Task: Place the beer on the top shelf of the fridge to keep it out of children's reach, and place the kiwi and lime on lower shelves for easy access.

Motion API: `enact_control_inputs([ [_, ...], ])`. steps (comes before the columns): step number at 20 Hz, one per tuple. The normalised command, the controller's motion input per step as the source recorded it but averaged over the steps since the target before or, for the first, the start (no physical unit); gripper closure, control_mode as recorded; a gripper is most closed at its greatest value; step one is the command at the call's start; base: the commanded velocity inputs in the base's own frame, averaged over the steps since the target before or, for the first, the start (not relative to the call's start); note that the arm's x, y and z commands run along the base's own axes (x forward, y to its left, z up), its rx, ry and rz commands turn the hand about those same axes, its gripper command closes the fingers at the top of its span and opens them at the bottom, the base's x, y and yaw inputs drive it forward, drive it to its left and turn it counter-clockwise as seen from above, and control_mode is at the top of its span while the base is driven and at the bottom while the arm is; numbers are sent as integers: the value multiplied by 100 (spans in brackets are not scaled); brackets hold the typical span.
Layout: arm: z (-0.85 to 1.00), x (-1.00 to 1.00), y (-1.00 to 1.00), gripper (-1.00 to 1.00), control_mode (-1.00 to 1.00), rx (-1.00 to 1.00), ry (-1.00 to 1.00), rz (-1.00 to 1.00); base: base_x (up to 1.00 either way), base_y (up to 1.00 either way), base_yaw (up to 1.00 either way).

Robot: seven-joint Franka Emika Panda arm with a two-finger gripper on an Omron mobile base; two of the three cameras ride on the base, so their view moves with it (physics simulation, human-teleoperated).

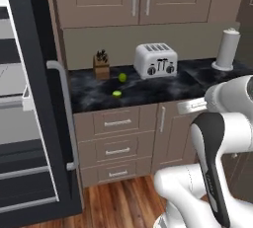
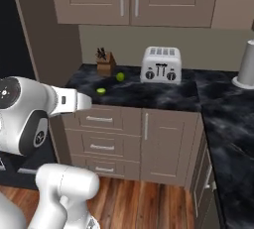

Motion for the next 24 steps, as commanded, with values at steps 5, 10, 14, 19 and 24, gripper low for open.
enact_control_inputs([
  [5, 0, 0, 0, -100, 100, 0, 0, 0, 30, -19, 0],
  [10, 0, 0, 0, -100, 100, 0, 0, 0, 50, 0, 0],
  [14, 0, 0, 0, -100, 100, 0, 0, 0, 61, 0, 0],
  [19, 0, 0, 0, -100, 100, 0, 0, 0, 66, 0, 0],
  [24, 0, 0, 0, -100, 100, 0, 0, 0, 65, 0, 1],
])
